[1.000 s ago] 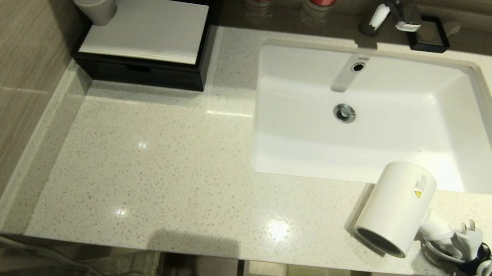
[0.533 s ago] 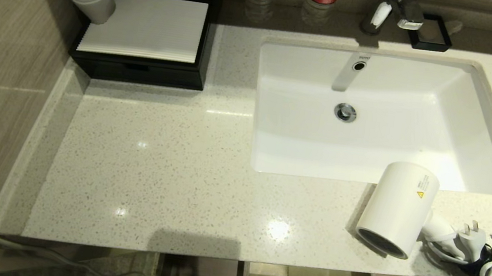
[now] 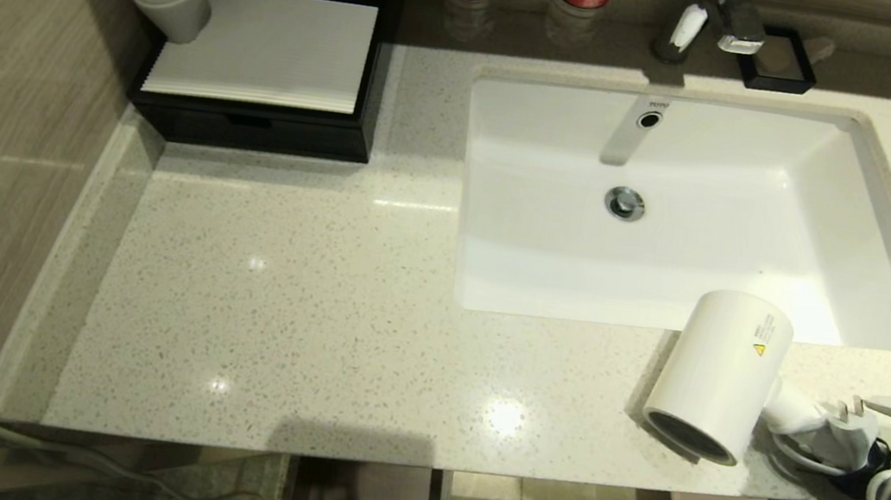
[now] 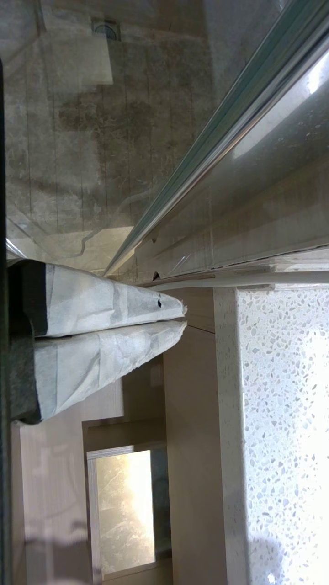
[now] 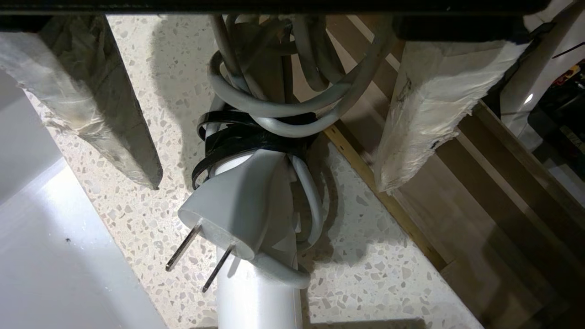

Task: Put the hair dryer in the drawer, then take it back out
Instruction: Pick up the hairdryer

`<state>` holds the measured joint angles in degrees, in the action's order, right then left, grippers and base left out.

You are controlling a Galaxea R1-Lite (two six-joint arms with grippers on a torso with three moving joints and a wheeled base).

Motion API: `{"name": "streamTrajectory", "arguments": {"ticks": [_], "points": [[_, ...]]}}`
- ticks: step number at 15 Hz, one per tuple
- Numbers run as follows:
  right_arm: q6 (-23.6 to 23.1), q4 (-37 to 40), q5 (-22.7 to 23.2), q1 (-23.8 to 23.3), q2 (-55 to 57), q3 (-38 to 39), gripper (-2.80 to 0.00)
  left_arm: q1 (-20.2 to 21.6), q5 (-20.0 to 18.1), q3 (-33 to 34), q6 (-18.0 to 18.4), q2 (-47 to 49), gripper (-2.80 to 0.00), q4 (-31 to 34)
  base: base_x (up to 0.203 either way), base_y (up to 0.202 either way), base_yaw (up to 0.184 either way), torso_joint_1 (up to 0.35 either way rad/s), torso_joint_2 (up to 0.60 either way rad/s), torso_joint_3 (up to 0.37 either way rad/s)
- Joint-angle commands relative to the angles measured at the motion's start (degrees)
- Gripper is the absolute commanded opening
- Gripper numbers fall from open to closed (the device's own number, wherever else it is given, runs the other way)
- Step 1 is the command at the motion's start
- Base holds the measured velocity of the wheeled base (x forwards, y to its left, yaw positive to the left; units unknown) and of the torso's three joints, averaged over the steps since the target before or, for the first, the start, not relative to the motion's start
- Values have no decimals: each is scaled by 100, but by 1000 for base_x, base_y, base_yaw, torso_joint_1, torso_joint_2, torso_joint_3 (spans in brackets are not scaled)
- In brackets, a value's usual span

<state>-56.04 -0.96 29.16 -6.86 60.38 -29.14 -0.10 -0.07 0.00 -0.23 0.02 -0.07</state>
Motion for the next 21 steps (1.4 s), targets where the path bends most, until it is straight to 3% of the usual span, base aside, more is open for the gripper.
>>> {"name": "streamTrajectory", "arguments": {"ticks": [1,15,17,18,21], "points": [[-63,-10,26,1,469,-185,0,1,6,1,-3,-2,-280,-1,0,0,0,0,0,0],[14,-361,72,1,1635,-619,0,1,-1,9,-3,-2,-280,-1,0,0,0,0,0,0],[38,-361,246,-8,1736,-718,0,1,-1,0,-3,-2,-280,-1,0,0,0,0,0,0],[41,-362,266,-8,1740,-743,-280,1,-1,8,-3,-2,-280,-1,0,0,0,0,0,0],[49,-405,257,-8,1667,-751,-280,1,-1,0,-3,-2,-280,-1,0,0,0,0,0,0]]}}
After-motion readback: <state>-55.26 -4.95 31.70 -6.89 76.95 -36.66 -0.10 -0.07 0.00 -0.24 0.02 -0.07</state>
